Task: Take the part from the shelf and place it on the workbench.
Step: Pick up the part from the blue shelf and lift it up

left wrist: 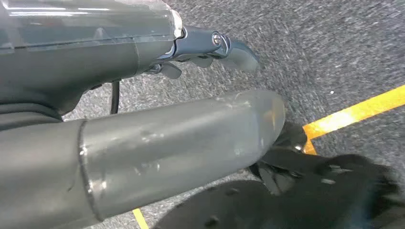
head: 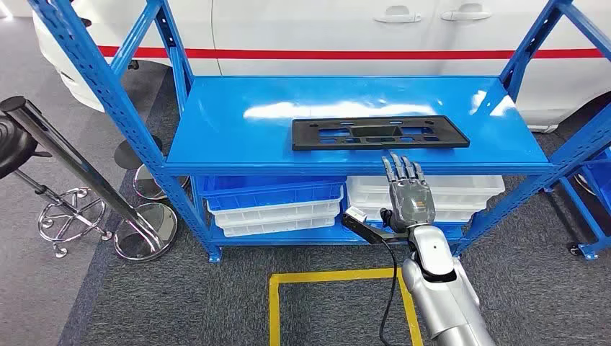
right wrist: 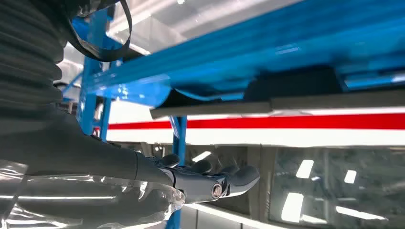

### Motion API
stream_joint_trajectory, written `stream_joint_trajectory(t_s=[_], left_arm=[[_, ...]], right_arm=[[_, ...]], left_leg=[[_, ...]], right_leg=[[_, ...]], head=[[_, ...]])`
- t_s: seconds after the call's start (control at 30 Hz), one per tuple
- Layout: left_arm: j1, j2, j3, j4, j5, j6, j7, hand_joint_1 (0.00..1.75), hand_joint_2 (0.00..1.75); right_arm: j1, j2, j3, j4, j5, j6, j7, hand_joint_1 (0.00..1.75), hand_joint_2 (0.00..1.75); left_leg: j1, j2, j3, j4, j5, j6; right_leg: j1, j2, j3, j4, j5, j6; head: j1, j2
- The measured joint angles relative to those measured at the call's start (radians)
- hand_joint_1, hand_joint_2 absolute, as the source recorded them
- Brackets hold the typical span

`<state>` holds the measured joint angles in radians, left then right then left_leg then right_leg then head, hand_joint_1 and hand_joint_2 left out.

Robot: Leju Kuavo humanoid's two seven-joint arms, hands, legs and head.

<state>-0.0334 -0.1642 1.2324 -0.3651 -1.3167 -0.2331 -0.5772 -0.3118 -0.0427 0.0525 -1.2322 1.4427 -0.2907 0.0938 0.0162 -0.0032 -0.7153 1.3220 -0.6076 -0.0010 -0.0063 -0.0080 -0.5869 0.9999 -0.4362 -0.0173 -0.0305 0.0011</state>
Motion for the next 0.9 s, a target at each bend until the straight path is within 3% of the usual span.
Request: stream_joint_trajectory(t_s=[0.07, 0.13, 0.2, 0.3, 0.37, 0.4, 0.5, 0.53, 0.57, 0.6, 0.63, 0.7, 0.73, 0.83, 0.9], left_arm=[[0.000, 0.000, 0.000, 0.000, 0.000, 0.000, 0.000, 0.00, 0.00], [-0.002, 0.001, 0.001, 0.000, 0.000, 0.000, 0.000, 0.00, 0.00], [-0.003, 0.001, 0.002, 0.000, -0.001, 0.000, 0.000, 0.00, 0.00], [-0.001, -0.001, 0.003, 0.000, -0.002, 0.000, 0.000, 0.00, 0.00], [0.001, -0.003, 0.003, 0.000, -0.003, 0.000, 0.000, 0.00, 0.00], [0.000, -0.004, 0.004, 0.000, -0.003, -0.001, 0.000, 0.00, 0.00], [-0.001, -0.004, 0.004, 0.000, -0.004, -0.003, 0.000, 0.00, 0.00], [0.000, -0.004, 0.004, 0.000, -0.004, -0.004, 0.000, 0.00, 0.00], [0.000, -0.005, 0.004, 0.000, -0.006, -0.004, 0.001, 0.00, 0.00], [0.000, -0.006, 0.004, 0.000, -0.007, -0.005, 0.001, 0.00, 0.00], [0.000, -0.007, 0.004, 0.000, -0.008, -0.005, 0.001, 0.00, 0.00], [-0.001, -0.010, 0.004, 0.000, -0.008, -0.006, 0.001, 0.00, 0.00], [-0.001, -0.011, 0.004, 0.000, -0.008, -0.006, 0.001, 0.00, 0.00], [-0.002, -0.012, 0.004, 0.000, -0.009, -0.006, 0.001, 0.00, 0.00], [-0.002, -0.012, 0.004, 0.000, -0.009, -0.005, 0.000, 0.00, 0.00]], right_arm=[[0.002, 0.000, -0.002, 0.000, 0.001, -0.002, 0.001, 0.00, 1.75], [0.005, 0.000, -0.009, 0.000, 0.007, -0.011, 0.012, 0.00, 1.75], [0.007, 0.000, -0.022, -0.003, 0.021, -0.034, 0.031, 0.00, 1.75], [0.015, 0.003, -0.054, -0.014, 0.037, -0.063, 0.049, 0.00, 1.75], [0.022, 0.006, -0.073, -0.021, 0.039, -0.069, 0.052, 0.00, 1.75], [0.024, 0.006, -0.081, -0.023, 0.039, -0.070, 0.052, 0.00, 1.75], [0.035, 0.006, -0.103, -0.026, 0.039, -0.074, 0.052, 0.00, 1.75], [0.040, 0.006, -0.108, -0.026, 0.039, -0.075, 0.052, 0.00, 1.75], [0.043, 0.006, -0.111, -0.026, 0.039, -0.076, 0.052, 0.00, 1.75], [0.045, 0.007, -0.113, -0.026, 0.039, -0.076, 0.052, 0.00, 1.75], [0.045, 0.007, -0.115, -0.027, 0.039, -0.077, 0.052, 0.00, 1.75], [0.044, 0.007, -0.119, -0.029, 0.039, -0.079, 0.052, 0.00, 1.75], [0.044, 0.007, -0.120, -0.031, 0.039, -0.081, 0.051, 0.00, 1.75], [0.044, 0.008, -0.124, -0.032, 0.039, -0.087, 0.051, 0.00, 1.75], [0.044, 0.010, -0.126, -0.032, 0.039, -0.088, 0.051, 0.00, 1.75]], left_leg=[[0.000, 0.000, 0.017, -0.036, 0.029, 0.000], [0.001, 0.001, 0.075, -0.157, 0.095, 0.002], [-0.001, 0.000, 0.126, -0.264, 0.130, 0.009], [-0.005, -0.002, 0.134, -0.286, 0.134, 0.025], [-0.003, -0.002, 0.136, -0.292, 0.140, 0.037], [-0.001, -0.001, 0.137, -0.295, 0.142, 0.043], [-0.001, -0.001, 0.134, -0.296, 0.144, 0.050], [-0.002, -0.001, 0.134, -0.296, 0.144, 0.050], [-0.002, -0.001, 0.134, -0.296, 0.144, 0.050], [-0.002, -0.002, 0.135, -0.296, 0.144, 0.049], [-0.003, -0.002, 0.136, -0.296, 0.144, 0.049], [-0.005, -0.002, 0.137, -0.295, 0.143, 0.045], [-0.006, -0.003, 0.136, -0.295, 0.143, 0.041], [-0.006, -0.002, 0.135, -0.296, 0.141, 0.022], [-0.006, -0.001, 0.119, -0.256, 0.111, 0.012]], right_leg=[[0.000, 0.001, 0.000, 0.002, -0.001, 0.001], [-0.001, 0.002, -0.001, 0.011, -0.006, 0.007], [0.001, 0.003, -0.006, 0.024, -0.013, 0.017], [0.003, 0.004, -0.011, 0.029, -0.013, 0.032], [-0.001, 0.005, -0.017, 0.046, -0.028, 0.042], [-0.002, 0.005, -0.031, 0.079, -0.050, 0.047], [-0.007, 0.006, -0.114, 0.254, -0.134, 0.058], [-0.008, 0.006, -0.131, 0.289, -0.140, 0.059], [-0.008, 0.006, -0.131, 0.287, -0.127, 0.059], [-0.007, 0.006, -0.112, 0.247, -0.097, 0.056], [-0.006, 0.006, -0.079, 0.182, -0.061, 0.051], [-0.001, 0.007, -0.019, 0.063, -0.019, 0.039], [0.003, 0.007, -0.005, 0.034, -0.015, 0.034], [0.005, 0.006, -0.001, 0.015, -0.013, 0.022], [0.000, 0.004, 0.007, 0.001, -0.006, 0.010]], head=[[0.000, 0.000], [0.000, 0.000], [0.000, 0.000], [0.000, 0.000], [0.001, 0.000], [0.001, 0.000], [0.001, 0.000], [0.001, 0.000], [0.001, 0.000], [0.001, 0.000], [0.001, 0.000], [0.001, 0.000], [0.001, 0.000], [0.001, 0.000], [0.000, 0.000]])
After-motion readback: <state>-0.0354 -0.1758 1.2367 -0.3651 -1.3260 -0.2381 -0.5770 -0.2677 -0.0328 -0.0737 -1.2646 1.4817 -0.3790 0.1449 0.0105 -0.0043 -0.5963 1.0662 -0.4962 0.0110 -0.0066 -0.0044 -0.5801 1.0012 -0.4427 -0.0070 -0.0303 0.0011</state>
